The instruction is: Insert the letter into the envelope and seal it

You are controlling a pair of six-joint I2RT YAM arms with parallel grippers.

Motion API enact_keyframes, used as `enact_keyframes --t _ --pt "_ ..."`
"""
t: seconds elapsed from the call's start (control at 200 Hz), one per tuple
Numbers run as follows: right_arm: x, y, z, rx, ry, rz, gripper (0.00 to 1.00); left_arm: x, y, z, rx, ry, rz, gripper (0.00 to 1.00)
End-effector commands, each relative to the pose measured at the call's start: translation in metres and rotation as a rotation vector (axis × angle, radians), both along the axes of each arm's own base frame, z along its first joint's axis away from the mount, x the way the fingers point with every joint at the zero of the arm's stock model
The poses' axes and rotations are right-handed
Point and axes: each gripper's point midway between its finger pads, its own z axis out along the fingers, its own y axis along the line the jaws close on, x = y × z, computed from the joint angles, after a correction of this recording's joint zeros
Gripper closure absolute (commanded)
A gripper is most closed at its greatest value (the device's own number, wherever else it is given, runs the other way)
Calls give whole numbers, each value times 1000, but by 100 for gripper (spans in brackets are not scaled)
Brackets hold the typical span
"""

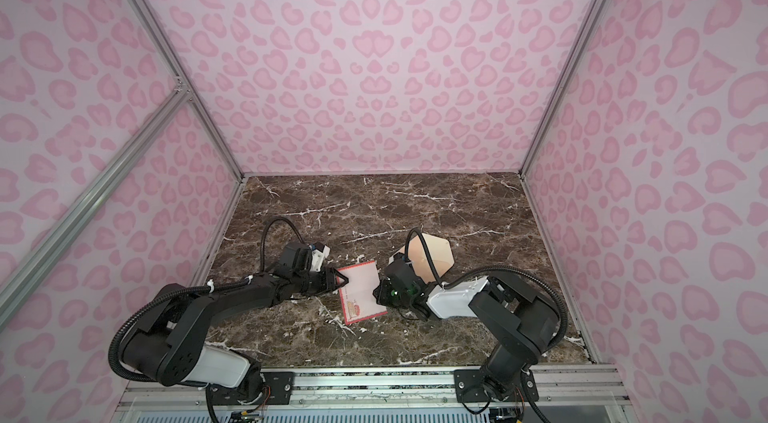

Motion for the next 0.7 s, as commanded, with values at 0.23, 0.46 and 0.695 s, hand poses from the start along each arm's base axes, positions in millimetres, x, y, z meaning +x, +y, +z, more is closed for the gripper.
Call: enact_keyframes --t 0.23,0.46,0.695 --pt "-14 -14 -21 -86 70 7 79 6 0 4 -12 -20 -10 69" --pt "-13 -14 -20 -84 69 9 79 6 0 3 -8 -20 -11 79" --pt "-14 -11 -15 -70 65 18 79 6 0 2 -5 -16 -15 92"
